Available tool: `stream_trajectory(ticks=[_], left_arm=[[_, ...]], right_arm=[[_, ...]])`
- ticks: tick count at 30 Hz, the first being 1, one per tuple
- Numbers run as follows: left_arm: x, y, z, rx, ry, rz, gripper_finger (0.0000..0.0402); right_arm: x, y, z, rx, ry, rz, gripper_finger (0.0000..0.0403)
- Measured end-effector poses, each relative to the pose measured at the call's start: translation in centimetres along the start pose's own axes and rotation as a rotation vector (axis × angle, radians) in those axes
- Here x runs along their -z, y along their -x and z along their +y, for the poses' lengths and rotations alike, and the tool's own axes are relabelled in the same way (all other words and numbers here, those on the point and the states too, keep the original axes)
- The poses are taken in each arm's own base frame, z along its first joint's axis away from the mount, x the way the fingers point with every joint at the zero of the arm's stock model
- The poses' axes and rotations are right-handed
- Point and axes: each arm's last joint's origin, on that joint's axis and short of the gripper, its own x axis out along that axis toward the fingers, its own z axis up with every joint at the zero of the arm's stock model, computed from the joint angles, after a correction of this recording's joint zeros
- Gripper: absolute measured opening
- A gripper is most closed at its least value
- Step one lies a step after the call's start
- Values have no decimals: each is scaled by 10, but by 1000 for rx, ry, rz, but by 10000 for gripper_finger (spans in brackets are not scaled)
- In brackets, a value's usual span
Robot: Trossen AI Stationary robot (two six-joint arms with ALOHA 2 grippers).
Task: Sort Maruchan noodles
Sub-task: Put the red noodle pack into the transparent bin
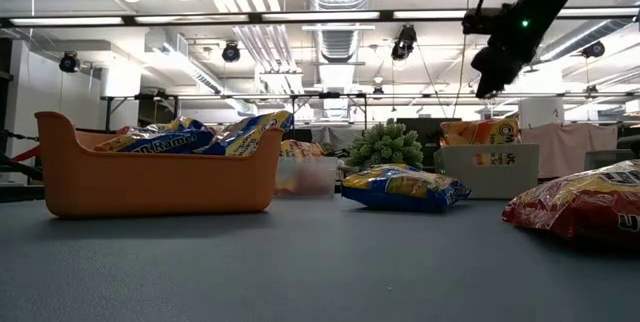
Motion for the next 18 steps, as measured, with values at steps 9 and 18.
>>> stream_trajectory(ticks=[9,18], left_arm=[[0,0,0,-1,36,0,0],[0,0,0,0,65,0,0]], right_arm=[[-30,27,-14,-72,-168,-107,196],[-51,71,-5,-415,-287,-222,196]])
